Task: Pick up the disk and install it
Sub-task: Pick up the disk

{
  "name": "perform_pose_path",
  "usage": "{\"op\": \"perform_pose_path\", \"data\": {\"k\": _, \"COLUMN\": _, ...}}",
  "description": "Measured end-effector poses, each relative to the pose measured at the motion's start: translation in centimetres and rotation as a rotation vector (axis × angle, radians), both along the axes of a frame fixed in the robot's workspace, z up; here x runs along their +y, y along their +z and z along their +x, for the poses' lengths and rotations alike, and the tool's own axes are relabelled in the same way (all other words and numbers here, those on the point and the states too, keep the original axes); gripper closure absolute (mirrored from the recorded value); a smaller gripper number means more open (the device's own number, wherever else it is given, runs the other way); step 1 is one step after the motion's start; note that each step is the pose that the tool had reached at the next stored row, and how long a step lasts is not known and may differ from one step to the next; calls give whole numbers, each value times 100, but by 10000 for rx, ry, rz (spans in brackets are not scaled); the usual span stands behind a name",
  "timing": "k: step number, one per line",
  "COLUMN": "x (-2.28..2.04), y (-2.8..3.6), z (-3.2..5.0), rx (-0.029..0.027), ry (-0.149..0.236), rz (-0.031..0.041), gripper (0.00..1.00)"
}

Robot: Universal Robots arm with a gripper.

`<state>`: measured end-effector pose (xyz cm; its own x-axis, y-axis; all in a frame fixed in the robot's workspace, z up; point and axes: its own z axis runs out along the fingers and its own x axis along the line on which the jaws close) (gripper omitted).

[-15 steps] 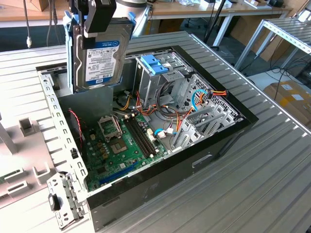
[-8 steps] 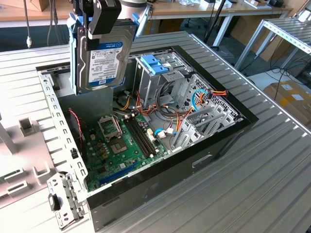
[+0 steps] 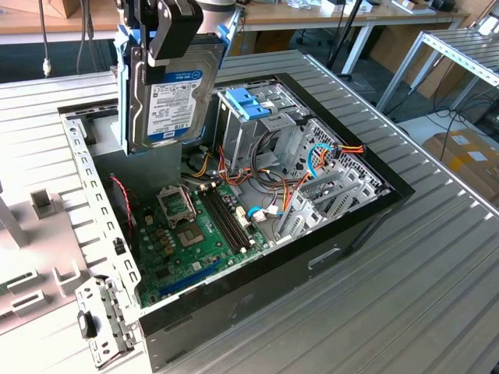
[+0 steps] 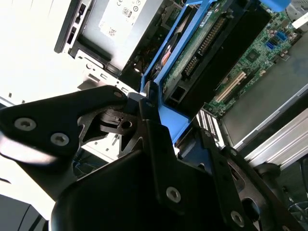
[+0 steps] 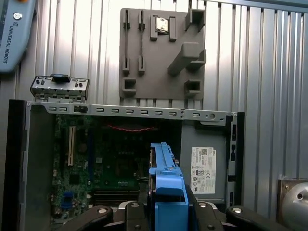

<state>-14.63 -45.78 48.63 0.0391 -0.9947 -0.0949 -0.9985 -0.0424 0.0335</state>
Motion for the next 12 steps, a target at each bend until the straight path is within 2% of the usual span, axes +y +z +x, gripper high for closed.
{"op": "perform_pose_path", "data": {"k": 12, "x": -87, "y": -10, "z": 46, "rx": 0, "ry": 0, "rz": 0, "gripper": 63}}
